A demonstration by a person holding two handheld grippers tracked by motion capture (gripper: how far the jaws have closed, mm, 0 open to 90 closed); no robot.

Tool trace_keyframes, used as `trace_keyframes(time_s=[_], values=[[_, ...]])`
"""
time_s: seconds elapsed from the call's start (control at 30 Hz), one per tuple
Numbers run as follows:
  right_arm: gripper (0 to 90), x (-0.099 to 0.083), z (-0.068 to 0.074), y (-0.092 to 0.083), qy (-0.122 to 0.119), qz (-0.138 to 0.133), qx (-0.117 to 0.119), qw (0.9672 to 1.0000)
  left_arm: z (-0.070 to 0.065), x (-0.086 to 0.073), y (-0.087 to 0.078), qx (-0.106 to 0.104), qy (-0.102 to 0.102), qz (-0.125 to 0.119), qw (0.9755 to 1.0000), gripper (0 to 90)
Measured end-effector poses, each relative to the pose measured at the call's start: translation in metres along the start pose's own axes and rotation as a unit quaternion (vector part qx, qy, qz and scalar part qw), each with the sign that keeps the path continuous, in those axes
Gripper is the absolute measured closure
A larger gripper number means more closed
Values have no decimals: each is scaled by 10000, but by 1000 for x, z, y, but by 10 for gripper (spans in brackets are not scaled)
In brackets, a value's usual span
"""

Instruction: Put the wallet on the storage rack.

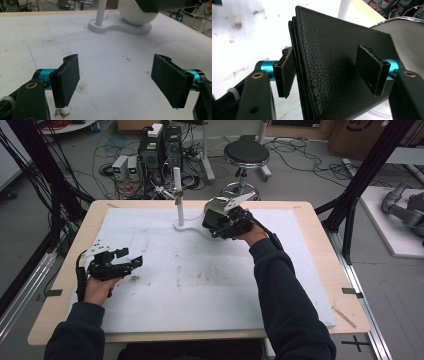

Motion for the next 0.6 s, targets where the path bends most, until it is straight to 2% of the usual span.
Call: trace_keyframes(time_s=[0.17, 0.3, 0.37, 0.47, 0.53, 0.6], values=[[430, -2, 5, 6, -548, 215, -303, 9978, -1, 0, 1, -16, -15, 10, 10000, 229], [479, 2, 3, 4, -677, 211, -401, 9967, -1, 0, 1, -22, -17, 22, 10000, 229], [479, 2, 2, 3, -615, 215, -360, 9972, -1, 0, 1, -23, -18, 17, 10000, 229], [456, 3, -8, 5, -308, 165, -408, 9986, -1, 0, 1, -15, -35, 14, 10000, 228], [441, 5, -9, 6, -133, 120, -392, 9991, -1, 0, 1, -18, -30, 13, 10000, 228], [433, 4, -8, 6, -118, 136, -395, 9991, -1, 0, 1, -15, -22, 20, 10000, 228]])
Point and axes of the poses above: each handheld gripper's, and its own axes: y roughly forward along the jaws, x roughly out of its top, z roughly to its left, the point moved 10 cm from there along y, roughly forward along the jaws, and after that the axes turned 15 degrees about y, right-handed, at the moved point
